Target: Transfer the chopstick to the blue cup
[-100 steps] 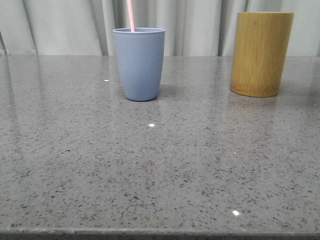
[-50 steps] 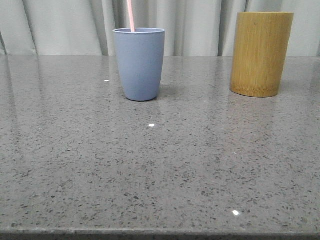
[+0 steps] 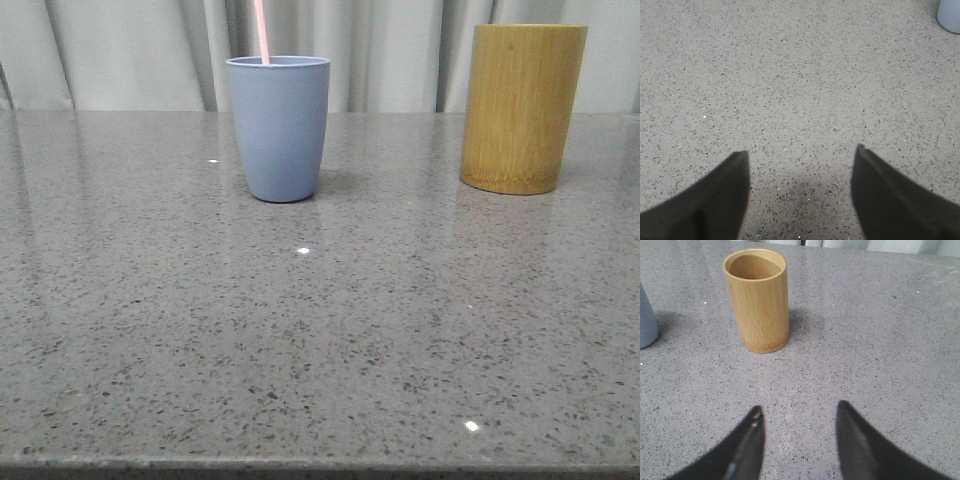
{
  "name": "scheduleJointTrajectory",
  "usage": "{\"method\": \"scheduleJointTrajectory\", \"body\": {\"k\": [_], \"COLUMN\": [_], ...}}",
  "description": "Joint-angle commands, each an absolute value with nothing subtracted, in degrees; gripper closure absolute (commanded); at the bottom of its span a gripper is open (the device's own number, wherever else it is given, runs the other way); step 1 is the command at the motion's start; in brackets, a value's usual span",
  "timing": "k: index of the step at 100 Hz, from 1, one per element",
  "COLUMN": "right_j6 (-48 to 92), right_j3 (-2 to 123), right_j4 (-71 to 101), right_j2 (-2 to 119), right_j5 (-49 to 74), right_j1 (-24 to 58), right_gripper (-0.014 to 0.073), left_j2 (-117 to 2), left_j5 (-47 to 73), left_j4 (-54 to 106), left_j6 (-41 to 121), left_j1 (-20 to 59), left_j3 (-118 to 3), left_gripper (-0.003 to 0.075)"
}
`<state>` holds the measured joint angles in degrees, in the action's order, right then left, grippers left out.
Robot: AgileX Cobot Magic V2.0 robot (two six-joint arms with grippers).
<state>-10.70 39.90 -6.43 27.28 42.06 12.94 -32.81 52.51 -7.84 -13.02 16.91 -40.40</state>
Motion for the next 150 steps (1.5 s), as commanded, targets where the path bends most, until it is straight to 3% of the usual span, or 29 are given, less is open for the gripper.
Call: {"method": "scheduleJointTrajectory", "body": {"k": [1, 16, 118, 128, 150], "right_j6": [-10.28, -10.28, -10.28, -10.28, -10.28], "right_j3": [41.11, 41.11, 41.11, 41.11, 41.11], "right_j4": [-7.57, -7.57, -7.57, -7.57, -7.57], "right_j2": [27.33, 27.33, 27.33, 27.33, 27.33], "right_j5": [38.22, 38.22, 38.26, 38.26, 38.26], "right_j1": [12.67, 12.67, 12.67, 12.67, 12.67], "right_gripper": [0.0425, 0.0668, 0.0661, 0.0661, 0.0661], "left_j2": [-33.03, -33.03, -32.98, -31.95, -25.08], "left_j5": [48.63, 48.63, 45.85, 38.85, 11.34], "left_j4": [-8.05, -8.05, -9.75, -9.08, -6.28], "left_j6": [-13.36, -13.36, -13.15, -12.87, -11.05], "left_j1": [16.64, 16.64, 16.64, 16.64, 16.64], "left_j3": [-41.77, -41.77, -41.63, -40.04, -27.39], "left_gripper": [0.0444, 0.074, 0.0739, 0.0739, 0.0739]}}
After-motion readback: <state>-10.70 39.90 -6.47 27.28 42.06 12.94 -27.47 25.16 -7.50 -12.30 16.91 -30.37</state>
